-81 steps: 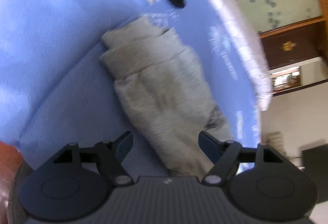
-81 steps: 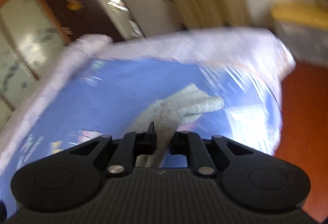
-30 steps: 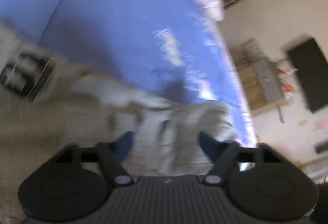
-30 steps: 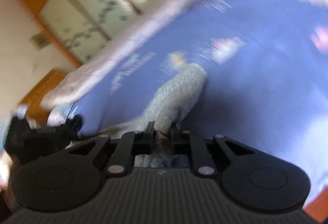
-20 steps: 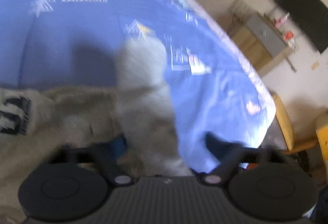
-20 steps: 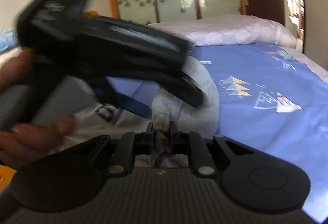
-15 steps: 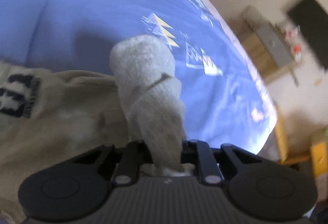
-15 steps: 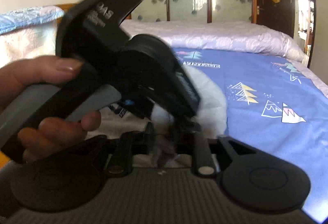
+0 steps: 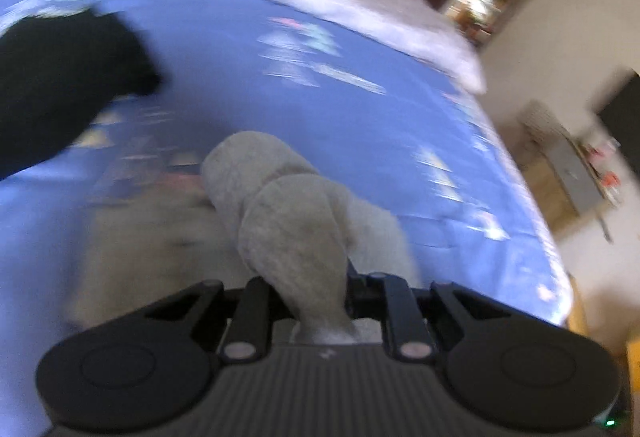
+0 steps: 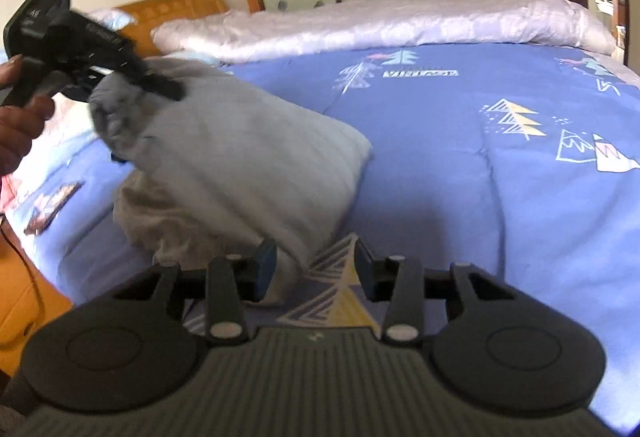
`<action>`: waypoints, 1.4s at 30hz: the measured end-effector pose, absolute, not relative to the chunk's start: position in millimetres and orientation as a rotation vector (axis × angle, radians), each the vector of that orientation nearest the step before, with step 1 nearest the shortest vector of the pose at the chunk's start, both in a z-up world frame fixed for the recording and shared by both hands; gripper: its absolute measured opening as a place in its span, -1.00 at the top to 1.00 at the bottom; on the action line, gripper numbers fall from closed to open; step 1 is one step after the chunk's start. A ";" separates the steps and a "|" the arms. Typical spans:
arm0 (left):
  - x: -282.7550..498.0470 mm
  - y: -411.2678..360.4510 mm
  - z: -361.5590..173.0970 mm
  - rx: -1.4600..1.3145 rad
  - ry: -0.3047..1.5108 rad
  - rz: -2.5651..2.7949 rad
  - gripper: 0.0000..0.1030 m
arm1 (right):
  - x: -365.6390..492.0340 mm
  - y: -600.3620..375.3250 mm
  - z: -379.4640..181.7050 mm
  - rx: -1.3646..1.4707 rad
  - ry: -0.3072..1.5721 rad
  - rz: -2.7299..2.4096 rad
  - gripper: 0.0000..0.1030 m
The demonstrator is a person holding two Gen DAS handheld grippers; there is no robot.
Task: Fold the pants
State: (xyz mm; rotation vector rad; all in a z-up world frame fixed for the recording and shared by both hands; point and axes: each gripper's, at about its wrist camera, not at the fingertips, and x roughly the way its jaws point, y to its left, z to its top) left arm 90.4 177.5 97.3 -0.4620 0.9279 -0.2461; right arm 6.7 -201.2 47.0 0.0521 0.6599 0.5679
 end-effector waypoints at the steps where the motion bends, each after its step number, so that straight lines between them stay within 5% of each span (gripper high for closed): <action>1: 87.2 194.1 88.8 -0.483 0.935 -0.216 0.66 | 9.5 -200.0 44.9 0.051 0.668 0.571 0.11; 2: 85.7 208.0 77.4 -0.501 0.951 -0.180 0.60 | 11.2 -198.1 43.7 0.051 0.680 0.574 0.11; 4: 85.3 233.8 46.3 -0.530 1.021 -0.080 -0.19 | 12.9 -195.6 37.4 0.070 0.715 0.583 0.11; 7: 80.2 255.0 13.8 -0.595 1.070 0.061 -0.68 | 22.5 -195.5 34.6 0.149 0.769 0.614 0.11; 10: 70.5 263.3 8.3 -0.723 1.002 0.032 -0.82 | 35.5 -203.2 36.7 0.285 0.815 0.637 0.08; 15: 66.8 269.9 -5.1 -0.829 0.948 0.013 -0.98 | 68.0 -201.4 17.2 0.578 0.950 0.673 -0.49; 20: 60.8 242.4 -4.1 -0.682 0.935 0.035 -0.83 | 89.2 -169.3 -2.9 0.659 1.034 0.683 -0.47; 21: 59.3 236.2 -1.5 -0.645 0.941 0.039 -0.68 | 91.2 -158.3 -2.4 0.645 1.055 0.710 -0.26; 22: 58.0 229.9 1.4 -0.620 0.948 0.037 -0.43 | 91.9 -148.2 -1.2 0.621 1.087 0.729 0.29; 23: 54.7 226.3 3.5 -0.620 0.952 0.029 -0.29 | 90.9 -138.4 1.0 0.574 1.108 0.731 0.48; 26: 45.7 220.7 7.9 -0.665 0.951 0.016 0.07 | 82.6 -133.8 23.7 0.479 1.038 0.748 0.65; 31: 29.8 195.9 2.1 -0.851 0.982 -0.145 0.32 | 69.5 -189.2 73.7 0.506 0.891 0.728 0.69; 39: 25.3 124.6 -10.5 -0.742 1.042 -0.229 0.20 | 30.1 -248.5 53.9 0.428 0.923 0.563 0.65; 41: 28.2 124.6 -15.8 -0.741 1.037 -0.217 0.15 | 30.7 -242.9 31.2 0.405 0.985 0.482 0.33; 42: 29.2 127.1 -17.9 -0.763 1.033 -0.215 0.15 | 29.7 -241.9 20.4 0.405 1.005 0.461 0.32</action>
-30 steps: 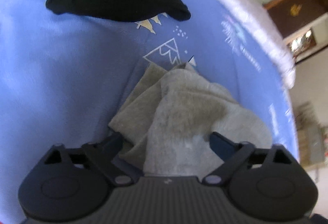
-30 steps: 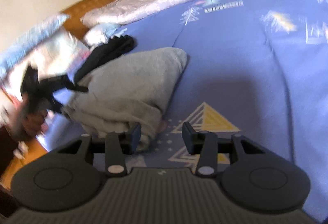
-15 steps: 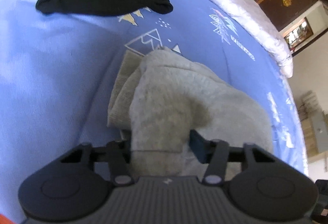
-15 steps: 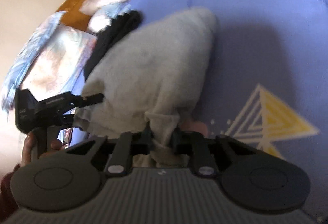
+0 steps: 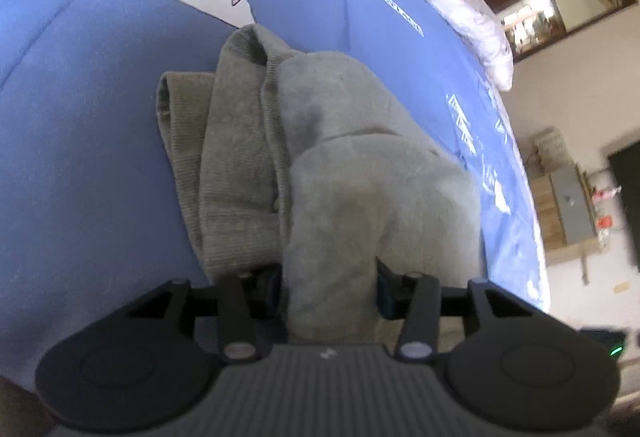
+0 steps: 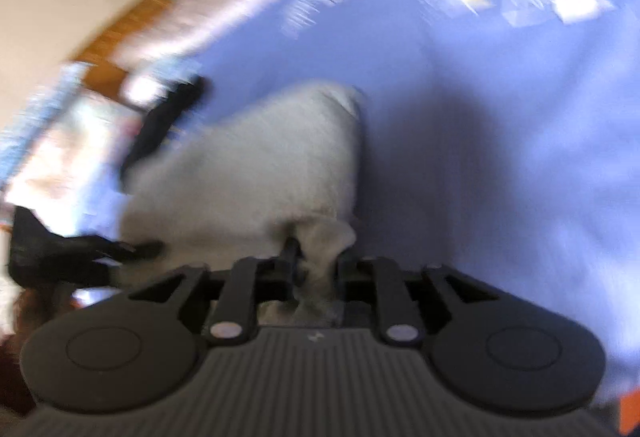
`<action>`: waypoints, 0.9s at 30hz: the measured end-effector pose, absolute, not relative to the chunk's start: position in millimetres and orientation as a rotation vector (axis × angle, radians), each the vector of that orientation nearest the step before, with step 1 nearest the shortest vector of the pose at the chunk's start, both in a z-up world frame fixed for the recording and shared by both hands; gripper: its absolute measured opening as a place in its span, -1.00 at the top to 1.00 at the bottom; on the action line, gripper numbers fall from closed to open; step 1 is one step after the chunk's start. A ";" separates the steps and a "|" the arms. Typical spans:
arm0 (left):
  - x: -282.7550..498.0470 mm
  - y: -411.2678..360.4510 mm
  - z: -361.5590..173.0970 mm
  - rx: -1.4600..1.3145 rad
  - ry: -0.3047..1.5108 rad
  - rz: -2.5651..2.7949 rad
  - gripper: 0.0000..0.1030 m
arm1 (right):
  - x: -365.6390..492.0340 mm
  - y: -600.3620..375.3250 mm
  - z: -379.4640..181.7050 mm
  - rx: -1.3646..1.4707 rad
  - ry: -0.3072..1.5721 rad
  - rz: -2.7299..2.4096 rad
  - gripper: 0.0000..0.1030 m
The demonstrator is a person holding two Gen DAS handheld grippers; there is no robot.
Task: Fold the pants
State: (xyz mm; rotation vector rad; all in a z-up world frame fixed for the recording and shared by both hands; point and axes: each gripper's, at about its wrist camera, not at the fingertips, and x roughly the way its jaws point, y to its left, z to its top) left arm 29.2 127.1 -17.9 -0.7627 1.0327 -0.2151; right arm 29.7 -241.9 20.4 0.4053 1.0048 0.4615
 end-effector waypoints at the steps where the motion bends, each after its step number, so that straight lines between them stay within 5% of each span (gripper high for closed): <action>1: 28.8 129.7 -19.3 -0.786 1.031 -0.211 0.15 | 25.4 -241.4 17.2 0.425 0.958 0.467 0.30; 5: 21.9 130.8 -13.3 -0.775 1.030 -0.201 0.09 | 23.3 -241.7 16.6 0.444 0.944 0.504 0.07; 12: 7.0 146.3 11.6 -0.662 0.969 -0.094 -0.35 | 28.6 -253.8 9.2 0.570 0.954 0.541 -0.21; 20: -0.3 102.0 40.6 -0.264 0.905 0.043 -0.46 | 21.5 -283.7 8.8 0.674 0.961 0.522 -0.21; 27: -2.3 91.4 35.7 -0.218 0.924 0.068 -0.59 | 21.7 -274.5 14.8 0.575 0.947 0.522 -0.24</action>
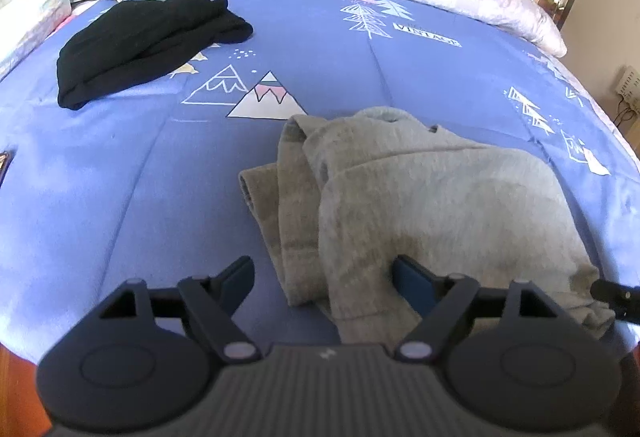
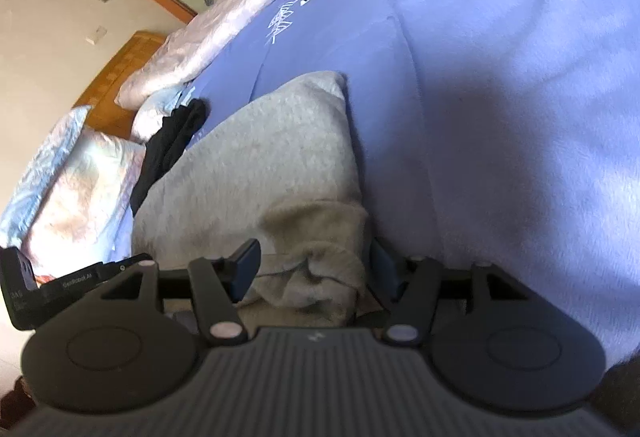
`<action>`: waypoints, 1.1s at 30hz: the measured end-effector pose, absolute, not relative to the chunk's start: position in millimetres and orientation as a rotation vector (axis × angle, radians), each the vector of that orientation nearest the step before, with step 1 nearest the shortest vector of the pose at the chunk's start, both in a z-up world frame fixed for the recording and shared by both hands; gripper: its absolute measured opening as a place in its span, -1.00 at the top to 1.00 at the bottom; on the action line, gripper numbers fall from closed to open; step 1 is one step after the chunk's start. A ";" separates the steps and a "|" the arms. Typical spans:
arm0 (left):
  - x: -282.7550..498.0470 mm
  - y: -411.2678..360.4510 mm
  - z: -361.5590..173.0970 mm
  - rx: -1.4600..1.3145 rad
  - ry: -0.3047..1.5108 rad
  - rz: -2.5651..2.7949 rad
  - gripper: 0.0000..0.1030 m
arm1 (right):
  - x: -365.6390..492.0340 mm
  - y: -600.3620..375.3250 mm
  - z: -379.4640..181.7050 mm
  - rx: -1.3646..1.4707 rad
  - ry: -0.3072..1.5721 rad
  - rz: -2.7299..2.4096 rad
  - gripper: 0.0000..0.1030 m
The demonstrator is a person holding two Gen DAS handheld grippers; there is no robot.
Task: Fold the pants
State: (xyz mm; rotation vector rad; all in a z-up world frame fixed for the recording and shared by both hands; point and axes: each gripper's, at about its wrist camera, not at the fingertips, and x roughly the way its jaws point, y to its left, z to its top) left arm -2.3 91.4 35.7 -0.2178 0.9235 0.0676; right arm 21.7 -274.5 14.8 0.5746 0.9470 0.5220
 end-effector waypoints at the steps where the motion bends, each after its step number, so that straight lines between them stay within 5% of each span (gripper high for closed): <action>1: -1.4 91.9 35.9 -0.217 0.924 0.072 -0.65 | 25.2 -271.7 16.1 0.556 0.942 0.520 -0.24; 16: 30.2 91.4 27.5 -0.295 0.919 -0.093 -0.98 | 91.0 -253.5 1.6 0.543 0.944 0.565 -0.41; 19: 40.3 88.4 8.6 -0.330 0.952 -0.101 -0.62 | 93.8 -237.1 2.7 0.529 0.952 0.591 -0.37; 20: 40.1 84.8 10.2 -0.306 0.935 -0.101 -0.45 | 92.6 -230.5 6.1 0.486 0.944 0.594 -0.23; 21: 40.8 81.9 13.7 -0.290 0.926 -0.112 -0.04 | 91.9 -223.7 9.3 0.445 0.943 0.605 0.44; 24: 49.0 83.9 32.0 -0.312 0.890 -0.152 0.66 | 91.9 -217.1 29.5 0.390 0.868 0.631 0.61; 30: 81.0 85.0 78.9 -0.328 0.675 -0.190 0.62 | 100.5 -221.5 87.7 0.312 0.553 0.632 0.62; 33: 113.5 77.7 73.4 -0.338 0.695 -0.204 0.36 | 124.9 -228.8 93.8 0.315 0.532 0.551 0.59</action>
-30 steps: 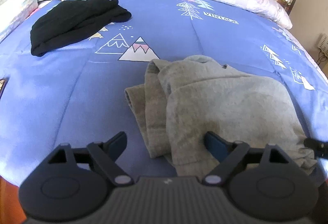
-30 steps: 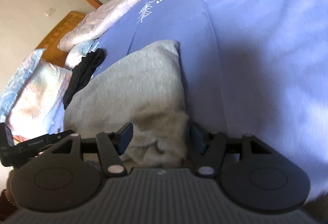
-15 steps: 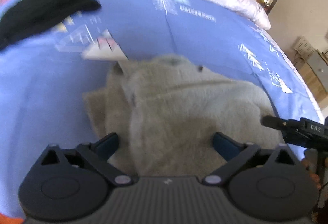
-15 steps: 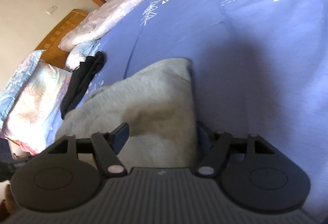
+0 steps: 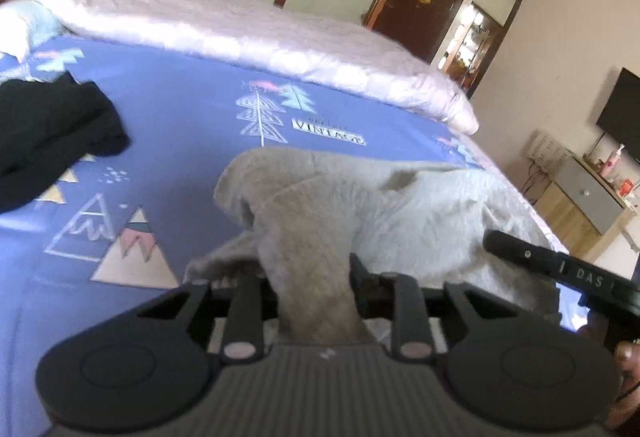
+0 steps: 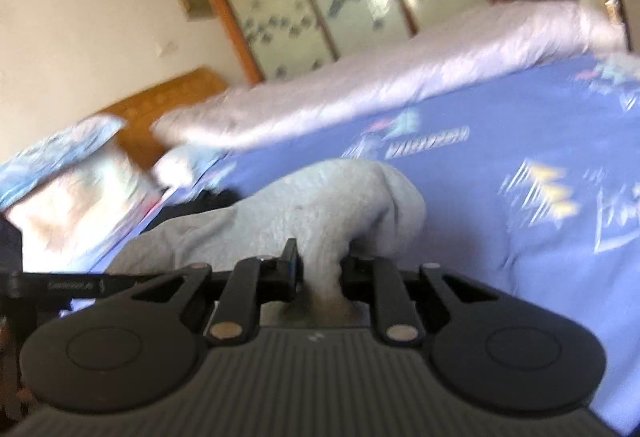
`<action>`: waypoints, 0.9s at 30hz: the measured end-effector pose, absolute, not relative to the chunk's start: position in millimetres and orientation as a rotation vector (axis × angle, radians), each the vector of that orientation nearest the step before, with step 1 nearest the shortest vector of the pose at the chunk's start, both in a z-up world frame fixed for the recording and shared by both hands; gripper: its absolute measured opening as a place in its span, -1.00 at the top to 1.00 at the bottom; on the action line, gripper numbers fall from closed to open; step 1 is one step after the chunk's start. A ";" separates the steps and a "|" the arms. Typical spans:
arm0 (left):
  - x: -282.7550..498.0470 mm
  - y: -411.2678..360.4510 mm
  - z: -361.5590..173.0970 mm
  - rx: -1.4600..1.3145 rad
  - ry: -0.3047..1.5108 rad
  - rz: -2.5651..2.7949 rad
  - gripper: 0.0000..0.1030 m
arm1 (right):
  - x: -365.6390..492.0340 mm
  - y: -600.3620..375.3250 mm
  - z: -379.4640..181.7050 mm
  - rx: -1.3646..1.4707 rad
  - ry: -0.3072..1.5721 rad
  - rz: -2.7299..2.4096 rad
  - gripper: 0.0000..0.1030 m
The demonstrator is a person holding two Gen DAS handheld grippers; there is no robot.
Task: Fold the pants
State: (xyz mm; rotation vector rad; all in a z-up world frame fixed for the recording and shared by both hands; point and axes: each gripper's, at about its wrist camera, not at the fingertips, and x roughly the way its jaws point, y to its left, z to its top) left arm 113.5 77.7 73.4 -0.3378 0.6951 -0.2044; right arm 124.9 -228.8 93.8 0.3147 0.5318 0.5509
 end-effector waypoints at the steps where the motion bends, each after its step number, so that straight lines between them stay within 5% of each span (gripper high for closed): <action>1: 128.8 74.6 63.3 -0.331 0.733 -0.191 0.10 | 137.2 -228.8 88.4 0.310 0.559 0.517 0.57; 6: 173.8 59.2 2.4 -0.224 0.893 0.005 -0.75 | 186.6 -212.1 29.9 0.110 0.751 0.274 0.06; 14: 108.8 44.8 46.5 -0.096 0.804 0.077 -0.76 | 123.9 -261.2 51.6 0.291 0.607 0.268 -0.10; 27: 14.9 10.8 69.9 -0.171 0.836 0.037 -0.86 | 20.8 -261.6 54.2 0.338 0.701 0.305 -0.13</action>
